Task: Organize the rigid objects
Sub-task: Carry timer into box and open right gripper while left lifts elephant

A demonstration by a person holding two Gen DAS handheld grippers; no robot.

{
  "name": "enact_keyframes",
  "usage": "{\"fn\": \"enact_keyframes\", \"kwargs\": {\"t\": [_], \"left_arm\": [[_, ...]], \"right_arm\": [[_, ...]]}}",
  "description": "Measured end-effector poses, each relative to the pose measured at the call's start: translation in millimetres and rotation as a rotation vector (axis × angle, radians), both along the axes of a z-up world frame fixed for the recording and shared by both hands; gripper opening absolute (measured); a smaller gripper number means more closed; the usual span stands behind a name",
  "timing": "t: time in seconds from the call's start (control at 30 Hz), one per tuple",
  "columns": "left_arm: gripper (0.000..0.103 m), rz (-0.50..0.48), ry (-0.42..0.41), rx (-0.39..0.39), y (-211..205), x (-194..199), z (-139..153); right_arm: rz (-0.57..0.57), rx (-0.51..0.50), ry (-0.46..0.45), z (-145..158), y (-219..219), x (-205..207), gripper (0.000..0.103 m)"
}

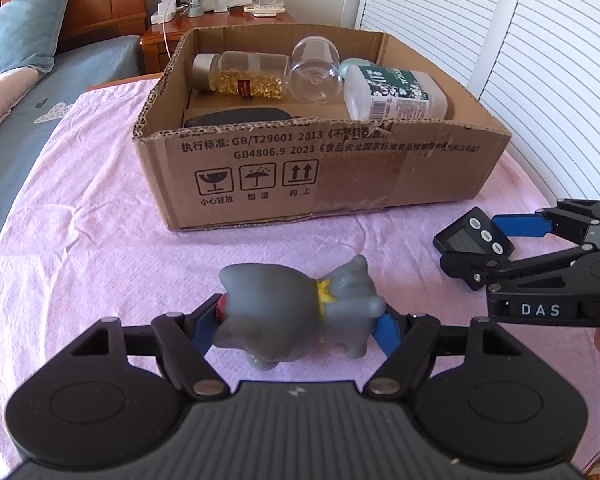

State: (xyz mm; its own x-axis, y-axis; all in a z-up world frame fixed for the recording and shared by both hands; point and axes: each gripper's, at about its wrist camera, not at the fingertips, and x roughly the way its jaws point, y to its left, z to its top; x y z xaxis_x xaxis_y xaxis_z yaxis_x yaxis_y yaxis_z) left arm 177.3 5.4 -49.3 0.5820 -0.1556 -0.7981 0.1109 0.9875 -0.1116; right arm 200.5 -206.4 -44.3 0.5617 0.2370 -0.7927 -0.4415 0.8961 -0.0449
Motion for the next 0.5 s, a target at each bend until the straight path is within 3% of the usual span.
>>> {"fn": "enact_keyframes", "kwargs": {"t": [0.17, 0.3, 0.5], "left_arm": [[0.074, -0.007, 0.004, -0.010, 2.7, 1.6, -0.1], [0.074, -0.019, 0.005, -0.005, 4.0, 2.5, 0.5], [0.073, -0.055, 0.002, 0.018, 2.7, 0.5, 5.6]], "right_arm": [[0.020, -0.019, -0.013, -0.7, 3.5, 2.0, 0.080], [0.009, 0.000, 0.011, 1.0, 3.0, 3.6, 0.074], [0.015, -0.019, 0.016, 3.8, 6.7, -3.1, 0.074]]}}
